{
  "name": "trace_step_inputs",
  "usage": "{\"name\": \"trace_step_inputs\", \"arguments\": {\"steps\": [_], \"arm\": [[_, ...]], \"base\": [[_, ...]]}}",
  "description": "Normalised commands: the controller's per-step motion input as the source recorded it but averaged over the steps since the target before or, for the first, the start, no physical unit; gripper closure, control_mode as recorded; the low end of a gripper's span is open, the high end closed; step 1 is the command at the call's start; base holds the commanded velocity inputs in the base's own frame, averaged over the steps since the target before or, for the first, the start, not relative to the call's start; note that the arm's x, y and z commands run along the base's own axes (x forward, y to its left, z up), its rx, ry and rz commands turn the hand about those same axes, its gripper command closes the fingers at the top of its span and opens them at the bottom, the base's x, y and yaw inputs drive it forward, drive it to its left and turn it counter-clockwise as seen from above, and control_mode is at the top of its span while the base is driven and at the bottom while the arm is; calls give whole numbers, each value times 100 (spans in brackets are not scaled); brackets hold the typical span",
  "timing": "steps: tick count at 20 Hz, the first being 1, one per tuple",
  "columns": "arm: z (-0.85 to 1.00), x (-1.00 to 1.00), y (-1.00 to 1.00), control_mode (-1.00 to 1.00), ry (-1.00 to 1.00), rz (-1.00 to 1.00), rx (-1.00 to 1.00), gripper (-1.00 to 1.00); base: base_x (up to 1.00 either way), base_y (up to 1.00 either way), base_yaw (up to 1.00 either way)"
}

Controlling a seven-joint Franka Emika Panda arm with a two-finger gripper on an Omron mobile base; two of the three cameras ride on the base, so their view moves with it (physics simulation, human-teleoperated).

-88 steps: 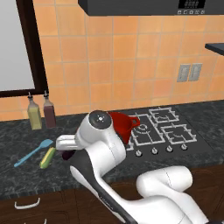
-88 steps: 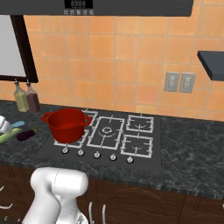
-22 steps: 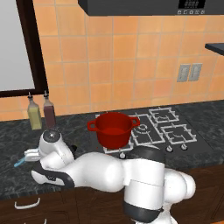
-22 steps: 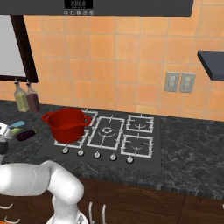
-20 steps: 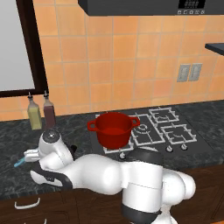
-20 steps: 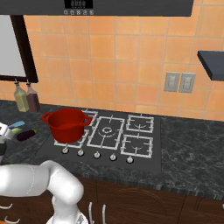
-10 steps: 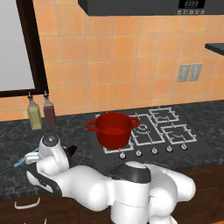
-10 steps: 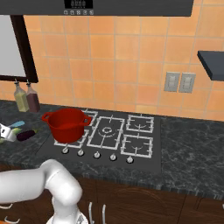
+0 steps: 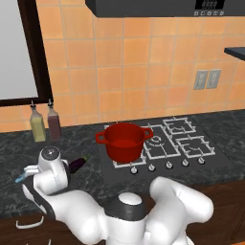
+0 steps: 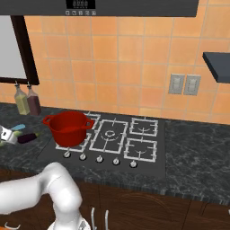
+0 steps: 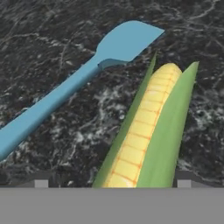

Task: Put the eggplant and corn in the pot. Retrieve the spatula and lightly stir the vegetables in the pot.

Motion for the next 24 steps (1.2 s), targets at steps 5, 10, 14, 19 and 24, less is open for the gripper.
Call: {"name": "trace_step_inputs", "arguments": {"steps": [5, 10, 14, 19, 24], "arm": [[-36, 5, 5, -100, 2, -1, -1, 100], [-49, -13, -4, -100, 10, 0, -3, 100], [-6, -77, -37, -100, -12, -1, 0, 100], [51, -53, -47, -100, -23, -6, 3, 100], [100, -13, -27, -100, -2, -11, 1, 100]], "base": [[0, 0, 0], [0, 0, 0], [0, 0, 0], [0, 0, 0], [0, 0, 0]]}}
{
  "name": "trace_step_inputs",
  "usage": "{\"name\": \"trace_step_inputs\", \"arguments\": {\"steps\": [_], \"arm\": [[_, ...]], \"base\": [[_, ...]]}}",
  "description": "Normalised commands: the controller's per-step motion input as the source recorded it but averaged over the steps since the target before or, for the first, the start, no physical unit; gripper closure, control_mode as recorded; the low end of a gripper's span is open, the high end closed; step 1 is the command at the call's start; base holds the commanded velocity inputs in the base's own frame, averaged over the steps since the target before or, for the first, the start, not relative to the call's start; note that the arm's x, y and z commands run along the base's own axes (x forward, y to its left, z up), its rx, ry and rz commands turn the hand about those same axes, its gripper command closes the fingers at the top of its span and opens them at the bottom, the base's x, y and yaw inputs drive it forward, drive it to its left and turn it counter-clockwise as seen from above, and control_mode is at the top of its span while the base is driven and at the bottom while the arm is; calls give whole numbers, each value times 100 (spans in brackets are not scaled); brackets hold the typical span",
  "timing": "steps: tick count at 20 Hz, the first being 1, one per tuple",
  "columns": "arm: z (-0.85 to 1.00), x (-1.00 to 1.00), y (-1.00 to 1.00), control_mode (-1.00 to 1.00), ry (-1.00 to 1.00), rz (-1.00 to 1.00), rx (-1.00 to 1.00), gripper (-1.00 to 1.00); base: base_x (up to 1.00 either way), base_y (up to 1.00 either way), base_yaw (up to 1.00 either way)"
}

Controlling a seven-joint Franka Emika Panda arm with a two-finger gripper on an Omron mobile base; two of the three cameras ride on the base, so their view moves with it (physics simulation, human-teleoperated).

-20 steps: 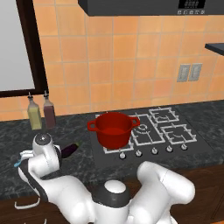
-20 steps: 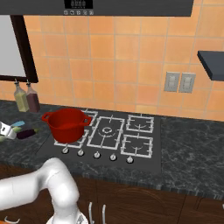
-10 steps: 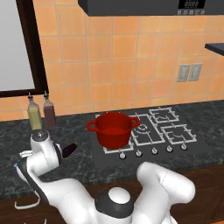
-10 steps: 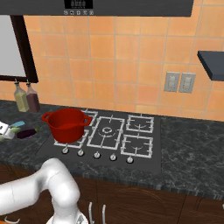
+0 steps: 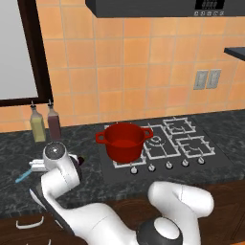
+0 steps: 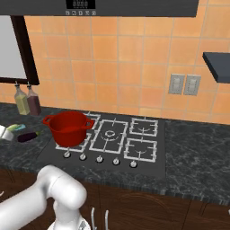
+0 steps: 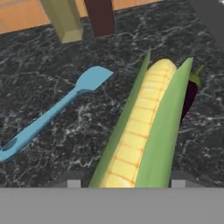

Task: Put the eggplant and corn in the pot. Retrieve the spatula and lightly stir the vegetables in the pot.

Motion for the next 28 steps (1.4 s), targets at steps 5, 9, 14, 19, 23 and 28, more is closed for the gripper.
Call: {"name": "trace_step_inputs", "arguments": {"steps": [5, 9, 14, 19, 23, 28], "arm": [[94, -18, -74, -100, -3, -8, -5, 100], [84, -2, -92, -100, 7, -13, -8, 100], [75, 6, -89, -100, 22, -13, -4, 100], [36, 4, -83, -100, 13, -5, -5, 100], [17, 13, -76, -100, 0, 0, 0, 100], [1, 5, -77, -100, -2, 0, 0, 100]], "base": [[0, 0, 0], [0, 0, 0], [0, 0, 0], [0, 0, 0], [0, 0, 0], [0, 0, 0]]}}
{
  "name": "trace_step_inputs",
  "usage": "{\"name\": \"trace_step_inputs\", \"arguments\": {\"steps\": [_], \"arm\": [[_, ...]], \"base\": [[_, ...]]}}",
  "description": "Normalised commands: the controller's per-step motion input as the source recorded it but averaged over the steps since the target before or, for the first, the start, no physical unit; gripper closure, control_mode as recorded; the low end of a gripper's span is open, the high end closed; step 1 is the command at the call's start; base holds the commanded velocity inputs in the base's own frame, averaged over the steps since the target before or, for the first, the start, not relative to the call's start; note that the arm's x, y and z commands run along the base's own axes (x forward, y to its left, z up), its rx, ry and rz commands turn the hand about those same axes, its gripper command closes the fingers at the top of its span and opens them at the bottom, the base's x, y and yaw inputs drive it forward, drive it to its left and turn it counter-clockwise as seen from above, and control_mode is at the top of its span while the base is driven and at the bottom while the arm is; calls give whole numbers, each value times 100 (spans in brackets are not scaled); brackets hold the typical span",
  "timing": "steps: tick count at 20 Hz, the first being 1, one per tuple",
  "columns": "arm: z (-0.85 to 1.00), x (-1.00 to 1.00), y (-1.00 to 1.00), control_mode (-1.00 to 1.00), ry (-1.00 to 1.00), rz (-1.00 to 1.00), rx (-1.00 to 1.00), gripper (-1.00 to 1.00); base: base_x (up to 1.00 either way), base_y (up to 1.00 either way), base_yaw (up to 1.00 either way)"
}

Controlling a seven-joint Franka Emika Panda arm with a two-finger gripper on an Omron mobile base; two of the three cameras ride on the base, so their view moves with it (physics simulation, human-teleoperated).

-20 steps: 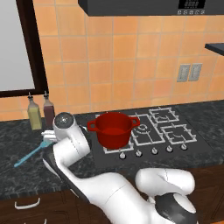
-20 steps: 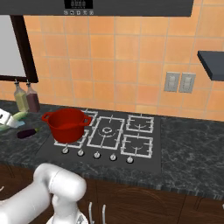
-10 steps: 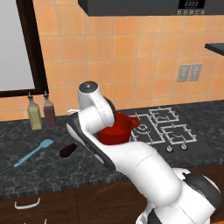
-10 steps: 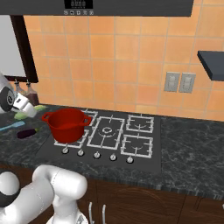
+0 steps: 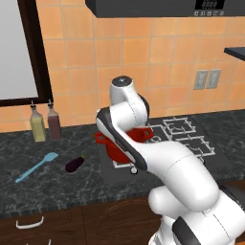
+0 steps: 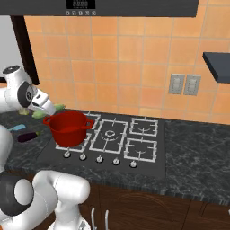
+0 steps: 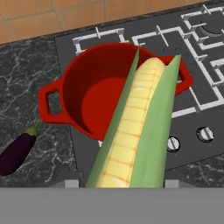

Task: Put the eggplant and corn in the pot. Retrieve the spatula and lightly stir the vegetables in the pot.

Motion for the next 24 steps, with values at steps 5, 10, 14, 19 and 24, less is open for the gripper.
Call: {"name": "trace_step_inputs", "arguments": {"steps": [5, 10, 14, 19, 24], "arm": [[-1, 15, -49, -100, 0, 1, 0, 100], [-27, 11, -2, -100, 0, 2, 0, 100], [-32, 20, 0, -100, 0, 0, -1, 100], [-29, 16, 0, -100, 0, 0, -1, 100], [-23, 1, 0, -100, 0, 0, 0, 100]], "base": [[0, 0, 0], [0, 0, 0], [0, 0, 0], [0, 0, 0], [0, 0, 0]]}}
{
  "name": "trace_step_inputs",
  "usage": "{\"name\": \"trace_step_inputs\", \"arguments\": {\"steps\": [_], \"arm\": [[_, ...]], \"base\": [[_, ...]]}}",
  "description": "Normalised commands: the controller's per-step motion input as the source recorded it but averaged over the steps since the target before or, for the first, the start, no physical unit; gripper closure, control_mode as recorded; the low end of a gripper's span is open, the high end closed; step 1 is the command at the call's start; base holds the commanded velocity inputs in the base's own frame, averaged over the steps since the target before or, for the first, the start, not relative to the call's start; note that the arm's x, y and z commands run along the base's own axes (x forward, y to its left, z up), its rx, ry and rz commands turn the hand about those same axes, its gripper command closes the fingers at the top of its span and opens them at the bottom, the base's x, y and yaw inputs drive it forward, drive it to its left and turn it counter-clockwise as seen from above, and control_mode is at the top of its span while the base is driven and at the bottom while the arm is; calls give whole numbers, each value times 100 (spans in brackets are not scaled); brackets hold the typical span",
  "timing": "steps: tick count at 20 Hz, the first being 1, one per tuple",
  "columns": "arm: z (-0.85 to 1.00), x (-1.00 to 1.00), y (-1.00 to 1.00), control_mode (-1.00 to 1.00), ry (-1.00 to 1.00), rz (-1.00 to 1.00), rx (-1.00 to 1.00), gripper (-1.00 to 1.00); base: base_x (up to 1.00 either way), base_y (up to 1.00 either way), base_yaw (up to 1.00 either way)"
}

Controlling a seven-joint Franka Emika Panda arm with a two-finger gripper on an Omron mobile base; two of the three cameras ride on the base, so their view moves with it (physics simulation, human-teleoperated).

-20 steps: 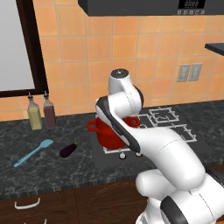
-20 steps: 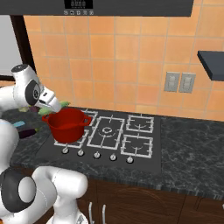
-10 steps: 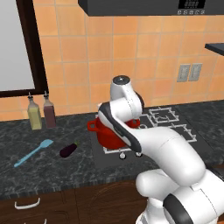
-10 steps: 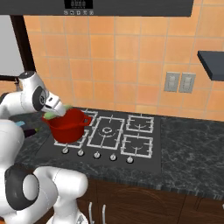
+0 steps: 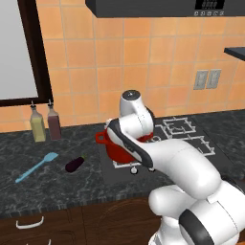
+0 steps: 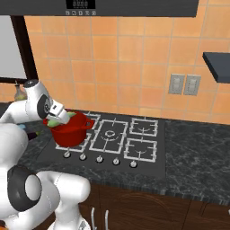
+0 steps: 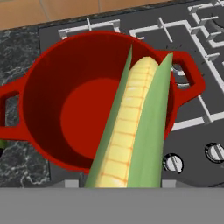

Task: Put the eggplant and corn in the pot. Retrieve the spatula and lightly stir the vegetables in the pot.

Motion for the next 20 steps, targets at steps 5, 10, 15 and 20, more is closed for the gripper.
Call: {"name": "trace_step_inputs", "arguments": {"steps": [5, 10, 15, 20], "arm": [[-18, 13, 0, -100, 0, 0, 0, 100], [-27, 11, 0, -100, 0, 0, 0, 100], [-22, 8, 0, -100, 0, 0, 0, 100], [-12, 6, 0, -100, 0, 0, 0, 100]], "base": [[0, 0, 0], [0, 0, 0], [0, 0, 0], [0, 0, 0]]}}
